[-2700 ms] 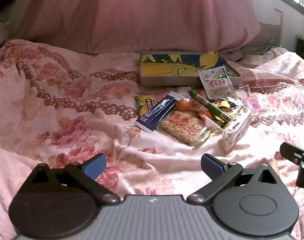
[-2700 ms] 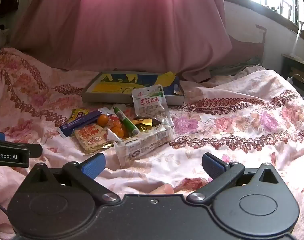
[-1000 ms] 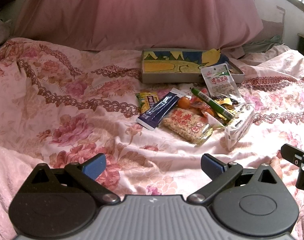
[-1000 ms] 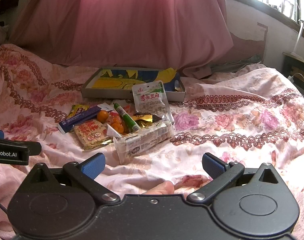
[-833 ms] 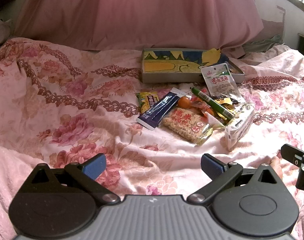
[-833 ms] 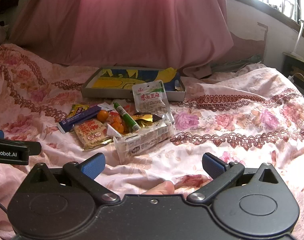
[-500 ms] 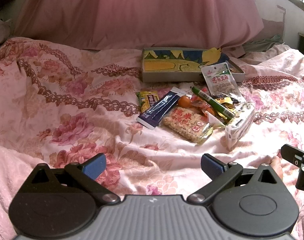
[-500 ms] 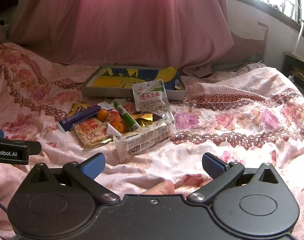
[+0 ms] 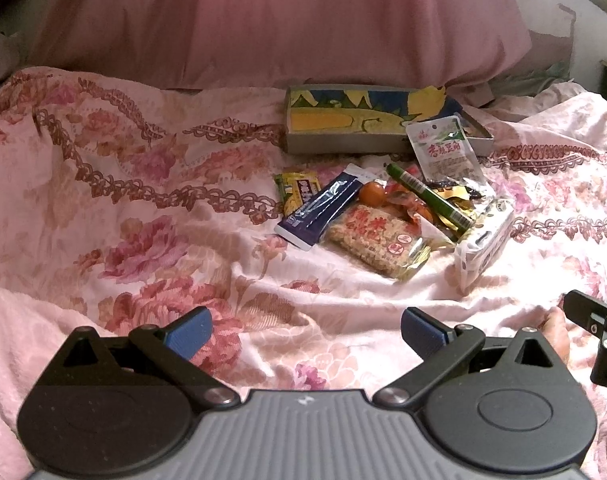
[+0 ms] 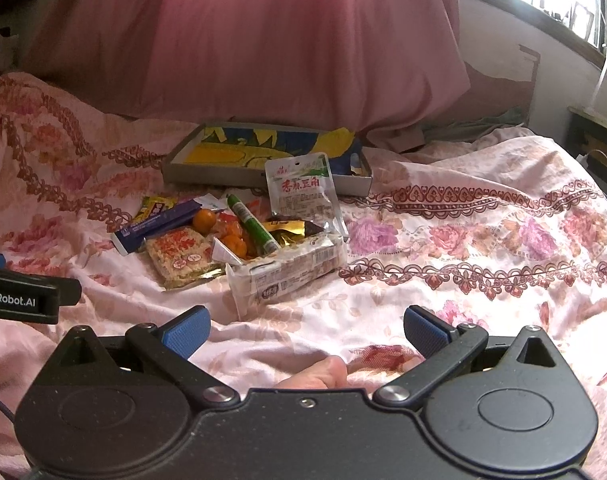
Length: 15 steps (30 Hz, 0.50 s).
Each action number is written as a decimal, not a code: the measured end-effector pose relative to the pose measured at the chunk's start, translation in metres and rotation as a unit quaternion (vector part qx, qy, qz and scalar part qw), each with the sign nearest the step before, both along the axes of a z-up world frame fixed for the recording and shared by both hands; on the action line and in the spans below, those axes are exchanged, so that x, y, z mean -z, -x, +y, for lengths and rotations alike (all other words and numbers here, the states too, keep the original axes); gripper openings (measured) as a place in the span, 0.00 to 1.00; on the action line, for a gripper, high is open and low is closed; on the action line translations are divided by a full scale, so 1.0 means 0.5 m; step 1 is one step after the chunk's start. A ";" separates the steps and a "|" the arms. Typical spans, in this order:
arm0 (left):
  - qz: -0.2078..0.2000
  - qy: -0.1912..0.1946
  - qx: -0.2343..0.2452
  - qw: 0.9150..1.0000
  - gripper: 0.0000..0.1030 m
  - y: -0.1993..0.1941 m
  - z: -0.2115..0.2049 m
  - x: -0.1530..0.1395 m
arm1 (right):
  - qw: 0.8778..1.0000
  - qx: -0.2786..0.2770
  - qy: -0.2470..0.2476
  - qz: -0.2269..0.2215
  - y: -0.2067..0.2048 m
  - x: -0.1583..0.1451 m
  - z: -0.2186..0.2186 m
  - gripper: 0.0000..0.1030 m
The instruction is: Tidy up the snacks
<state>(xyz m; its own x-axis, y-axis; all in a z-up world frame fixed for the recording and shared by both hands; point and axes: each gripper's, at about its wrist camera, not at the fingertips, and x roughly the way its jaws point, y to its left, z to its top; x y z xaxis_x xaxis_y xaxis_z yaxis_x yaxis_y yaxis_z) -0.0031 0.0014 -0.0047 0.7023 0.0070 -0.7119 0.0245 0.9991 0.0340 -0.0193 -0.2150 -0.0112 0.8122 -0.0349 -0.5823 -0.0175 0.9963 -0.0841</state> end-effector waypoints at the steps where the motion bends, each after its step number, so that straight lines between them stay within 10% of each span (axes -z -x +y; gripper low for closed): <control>1: 0.003 0.000 0.000 1.000 1.00 -0.017 0.001 0.001 | 1.000 0.000 0.000 0.000 -0.006 0.003 0.010 1.00; 15: 0.030 0.003 -0.006 1.000 1.00 -0.039 0.004 -0.001 | 0.998 -0.020 0.013 0.051 -0.032 0.014 0.011 1.00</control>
<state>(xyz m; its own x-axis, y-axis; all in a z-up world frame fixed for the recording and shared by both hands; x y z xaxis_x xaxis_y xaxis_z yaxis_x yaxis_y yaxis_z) 0.0163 0.0035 -0.0044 0.6579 0.0110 -0.7531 0.0138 0.9995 0.0267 -0.0036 -0.2096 -0.0182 0.7494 -0.0197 -0.6618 -0.0668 0.9922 -0.1052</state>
